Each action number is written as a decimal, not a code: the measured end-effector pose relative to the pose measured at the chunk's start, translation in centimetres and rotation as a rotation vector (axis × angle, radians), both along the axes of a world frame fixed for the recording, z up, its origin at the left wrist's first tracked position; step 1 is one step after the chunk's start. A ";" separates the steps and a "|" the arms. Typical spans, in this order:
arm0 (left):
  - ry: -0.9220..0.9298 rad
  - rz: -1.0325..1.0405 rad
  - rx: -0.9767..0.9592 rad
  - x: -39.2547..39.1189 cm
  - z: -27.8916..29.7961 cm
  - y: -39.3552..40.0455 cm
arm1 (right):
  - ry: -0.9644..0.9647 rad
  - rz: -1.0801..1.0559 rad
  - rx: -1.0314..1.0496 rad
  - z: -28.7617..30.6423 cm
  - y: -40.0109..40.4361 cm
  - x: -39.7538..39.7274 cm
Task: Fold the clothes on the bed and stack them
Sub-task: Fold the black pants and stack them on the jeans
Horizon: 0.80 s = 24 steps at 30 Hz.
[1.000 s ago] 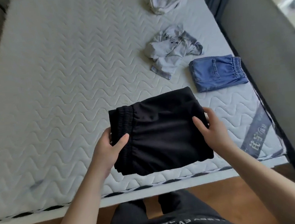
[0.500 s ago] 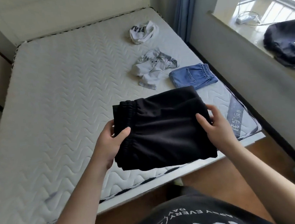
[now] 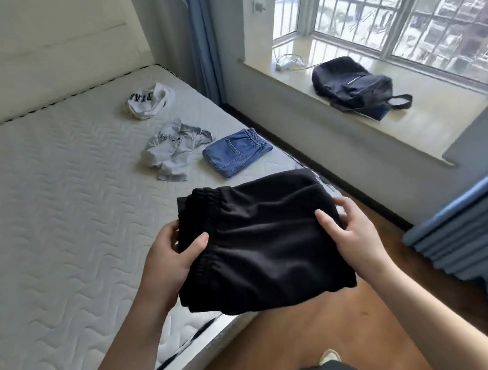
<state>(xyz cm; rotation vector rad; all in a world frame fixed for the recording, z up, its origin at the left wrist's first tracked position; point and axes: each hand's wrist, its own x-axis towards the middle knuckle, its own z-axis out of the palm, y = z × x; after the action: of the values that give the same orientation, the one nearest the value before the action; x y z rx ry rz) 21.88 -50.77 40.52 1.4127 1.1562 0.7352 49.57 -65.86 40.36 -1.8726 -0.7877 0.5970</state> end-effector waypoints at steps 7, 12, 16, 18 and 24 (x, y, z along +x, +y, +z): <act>0.017 -0.166 -0.006 12.6 1.4 -3.3 | 0.008 -0.133 0.013 0.5 -8.1 9.6; 0.033 -0.275 0.024 22.8 2.0 -6.8 | 0.069 -0.226 0.042 0.7 -14.4 17.1; 0.036 -0.318 0.034 28.8 2.2 -9.2 | 0.076 -0.307 0.052 0.3 -17.6 21.2; 0.051 -0.331 0.037 30.8 2.3 -9.9 | 0.070 -0.336 0.050 0.3 -18.6 22.7; 0.091 -0.349 0.057 35.9 2.4 -10.0 | 0.045 -0.374 0.053 0.0 -19.3 26.8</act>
<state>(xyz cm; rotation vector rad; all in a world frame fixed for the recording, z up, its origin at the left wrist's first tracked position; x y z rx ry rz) 57.80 -60.79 42.89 1.6562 0.9273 0.4637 76.38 -85.17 40.34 -1.8871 -0.4036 0.3755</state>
